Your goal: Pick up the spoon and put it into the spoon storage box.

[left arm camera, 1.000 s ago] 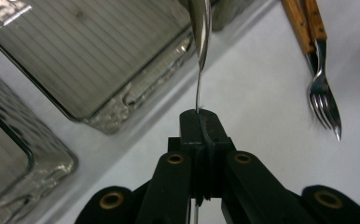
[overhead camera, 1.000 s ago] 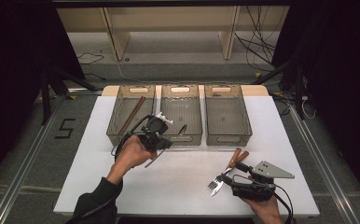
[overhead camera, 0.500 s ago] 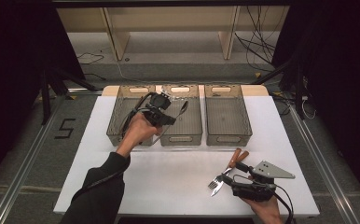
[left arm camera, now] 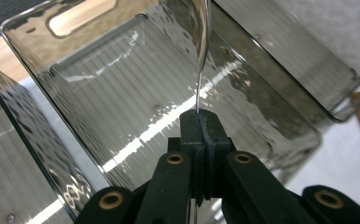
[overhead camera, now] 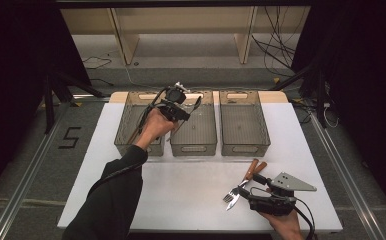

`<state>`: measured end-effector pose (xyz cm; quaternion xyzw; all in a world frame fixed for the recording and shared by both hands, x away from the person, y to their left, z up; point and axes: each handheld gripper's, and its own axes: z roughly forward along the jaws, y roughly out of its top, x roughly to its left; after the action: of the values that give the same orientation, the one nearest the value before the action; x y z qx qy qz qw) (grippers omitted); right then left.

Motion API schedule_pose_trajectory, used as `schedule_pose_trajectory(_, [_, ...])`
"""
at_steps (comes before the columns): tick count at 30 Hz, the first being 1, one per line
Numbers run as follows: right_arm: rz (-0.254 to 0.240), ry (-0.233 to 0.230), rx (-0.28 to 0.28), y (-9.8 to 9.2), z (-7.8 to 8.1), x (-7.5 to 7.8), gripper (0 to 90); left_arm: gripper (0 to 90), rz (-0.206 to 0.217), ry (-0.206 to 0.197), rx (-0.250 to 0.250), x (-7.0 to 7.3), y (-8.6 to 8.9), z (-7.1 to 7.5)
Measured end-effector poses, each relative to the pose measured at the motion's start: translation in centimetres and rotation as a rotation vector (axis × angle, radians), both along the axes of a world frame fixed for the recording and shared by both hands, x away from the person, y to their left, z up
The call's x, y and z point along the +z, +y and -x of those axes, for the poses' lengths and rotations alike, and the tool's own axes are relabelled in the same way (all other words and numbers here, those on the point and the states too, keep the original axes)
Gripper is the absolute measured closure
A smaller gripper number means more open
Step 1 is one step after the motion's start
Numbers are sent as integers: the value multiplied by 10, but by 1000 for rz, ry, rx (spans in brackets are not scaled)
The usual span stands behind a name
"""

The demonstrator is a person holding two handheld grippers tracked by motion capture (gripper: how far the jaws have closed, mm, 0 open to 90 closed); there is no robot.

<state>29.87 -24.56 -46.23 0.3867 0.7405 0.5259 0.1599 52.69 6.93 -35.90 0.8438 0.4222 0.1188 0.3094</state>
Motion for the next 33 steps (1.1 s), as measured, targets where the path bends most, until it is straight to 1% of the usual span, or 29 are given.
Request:
schedule_pose_trajectory(3, [-3, 2, 0, 0, 0, 0, 271, 892, -29, 8, 9, -4, -3, -9])
schedule_pose_trajectory(5, [-3, 2, 0, 0, 0, 0, 270, 892, -27, 2, 23, -4, -5, -14])
schedule_pose_trajectory(9, [-7, 2, 1, -1, 0, 0, 270, 891, -20, 11, 32, -4, -7, -22])
schedule_pose_trajectory(14, [-8, 4, 0, -1, 0, 0, 270, 891, -18, 15, 48, -6, -10, -31])
schedule_pose_trajectory(15, [-9, 3, 0, -1, 0, 0, 270, 891, -12, 12, 49, -7, -10, -33])
schedule_pose_trajectory(21, [-12, 0, -2, -3, 0, 0, 270, 889, -2, 21, 58, -14, -12, -37])
schedule_pose_trajectory(23, [-11, 1, -1, -3, 0, 0, 270, 888, -5, 25, 58, -17, -13, -37])
schedule_pose_trajectory(26, [-10, 0, 1, -2, 0, 0, 270, 886, 8, 31, 67, -22, -13, -38])
schedule_pose_trajectory(28, [-10, 0, 1, -2, 0, 0, 270, 886, 5, 38, 67, -24, -13, -38])
schedule_pose_trajectory(33, [-10, 2, 0, -2, 0, 0, 270, 885, 15, 48, 76, -29, -13, -38])
